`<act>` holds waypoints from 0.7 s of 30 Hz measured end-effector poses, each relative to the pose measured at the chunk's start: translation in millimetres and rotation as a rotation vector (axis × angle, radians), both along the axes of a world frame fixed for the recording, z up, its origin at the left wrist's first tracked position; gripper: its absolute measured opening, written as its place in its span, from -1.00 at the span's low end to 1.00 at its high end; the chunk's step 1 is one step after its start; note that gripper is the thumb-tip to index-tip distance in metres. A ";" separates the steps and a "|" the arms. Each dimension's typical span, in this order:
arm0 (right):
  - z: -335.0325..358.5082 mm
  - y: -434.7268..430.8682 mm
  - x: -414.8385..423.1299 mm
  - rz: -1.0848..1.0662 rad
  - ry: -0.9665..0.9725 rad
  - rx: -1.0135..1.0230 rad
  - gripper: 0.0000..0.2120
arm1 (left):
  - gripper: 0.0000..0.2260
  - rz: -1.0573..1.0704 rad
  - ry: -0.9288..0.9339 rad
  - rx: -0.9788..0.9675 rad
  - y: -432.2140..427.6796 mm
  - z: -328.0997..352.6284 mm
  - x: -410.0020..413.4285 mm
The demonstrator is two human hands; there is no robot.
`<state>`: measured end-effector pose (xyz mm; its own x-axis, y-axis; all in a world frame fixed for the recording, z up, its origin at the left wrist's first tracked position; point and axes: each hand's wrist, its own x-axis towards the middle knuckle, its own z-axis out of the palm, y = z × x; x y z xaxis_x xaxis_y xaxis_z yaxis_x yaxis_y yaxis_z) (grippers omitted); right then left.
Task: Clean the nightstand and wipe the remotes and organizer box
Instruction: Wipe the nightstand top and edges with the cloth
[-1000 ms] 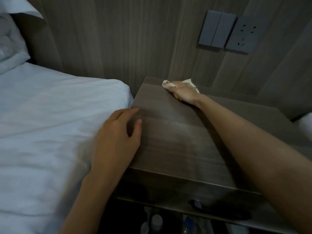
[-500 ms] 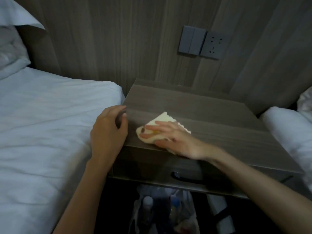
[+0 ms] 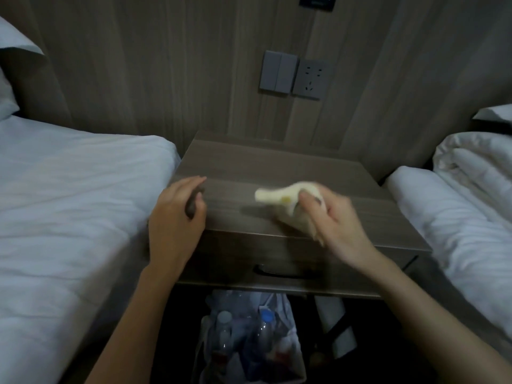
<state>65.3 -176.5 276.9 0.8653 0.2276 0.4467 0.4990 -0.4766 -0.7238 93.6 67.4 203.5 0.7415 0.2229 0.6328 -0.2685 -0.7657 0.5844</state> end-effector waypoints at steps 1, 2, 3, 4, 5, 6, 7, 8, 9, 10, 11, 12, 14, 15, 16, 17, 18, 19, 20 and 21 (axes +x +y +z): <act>6.9 -6.9 8.4 -0.096 -0.053 0.034 -0.78 | -0.72 -0.015 -0.002 0.017 -2.2 -0.5 1.2; 13.1 -13.8 17.9 -0.184 -0.102 0.042 -0.80 | -0.72 -0.031 -0.007 0.038 -4.1 -1.1 2.4; 17.4 -19.9 28.1 -0.267 -0.143 0.032 -0.81 | -0.71 -0.046 -0.010 0.054 -5.7 -1.5 3.9; 20.4 -25.4 38.3 -0.332 -0.173 0.019 -0.81 | -0.71 -0.058 -0.008 0.065 -7.2 -1.8 4.9; 21.1 -30.7 49.0 -0.372 -0.197 0.003 -0.81 | -0.70 -0.062 -0.002 0.071 -8.6 -2.4 6.0; 20.8 -35.0 59.3 -0.387 -0.199 -0.021 -0.82 | -0.70 -0.060 0.007 0.077 -9.6 -3.1 6.7; 18.5 -39.4 70.3 -0.393 -0.171 -0.061 -0.81 | -0.70 -0.054 0.015 0.083 -10.7 -3.7 7.3; 14.3 -43.1 81.8 -0.387 -0.107 -0.114 -0.80 | -0.70 -0.045 0.019 0.089 -11.7 -4.2 7.8; 7.8 -46.2 93.7 -0.369 -0.019 -0.181 -0.77 | -0.70 -0.036 0.018 0.097 -12.5 -4.9 8.0; 0.3 -48.8 104.1 -0.338 0.082 -0.254 -0.72 | -0.69 -0.027 0.011 0.106 -13.2 -5.8 8.1; -8.1 -49.9 112.0 -0.299 0.181 -0.320 -0.67 | -0.69 -0.021 -0.001 0.112 -13.5 -6.8 8.2; -17.6 -50.2 119.0 -0.263 0.271 -0.373 -0.63 | -0.69 -0.017 -0.012 0.116 -13.6 -7.7 8.4; -34.0 -48.0 127.3 -0.248 0.373 -0.475 -0.57 | -0.69 -0.016 -0.017 0.117 -12.9 -9.7 8.8; -40.5 -45.0 128.8 -0.261 0.392 -0.518 -0.54 | -0.68 -0.019 -0.018 0.111 -12.5 -10.5 8.6; -44.3 -41.4 127.5 -0.259 0.401 -0.543 -0.51 | -0.68 -0.026 -0.019 0.102 -12.2 -10.8 8.2; -45.8 -36.8 122.0 -0.228 0.397 -0.557 -0.49 | -0.68 -0.038 -0.021 0.094 -12.1 -10.9 7.3; -46.9 -30.2 112.5 -0.167 0.375 -0.566 -0.49 | -0.67 -0.053 -0.020 0.091 -12.1 -11.1 5.6; -47.8 -22.7 99.0 -0.089 0.344 -0.567 -0.52 | -0.67 -0.067 -0.020 0.090 -12.3 -11.4 3.1; -48.0 -14.2 82.1 -0.009 0.308 -0.550 -0.56 | -0.66 -0.075 -0.025 0.089 -12.3 -11.5 -0.5; -48.9 -5.8 63.7 0.059 0.265 -0.525 -0.60 | -0.67 -0.079 -0.035 0.082 -12.4 -11.5 -4.7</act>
<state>129.0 -182.4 228.0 0.9110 0.4112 0.0318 0.3702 -0.7815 -0.5022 88.9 54.9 192.0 0.7317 0.1113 0.6725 -0.3488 -0.7864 0.5098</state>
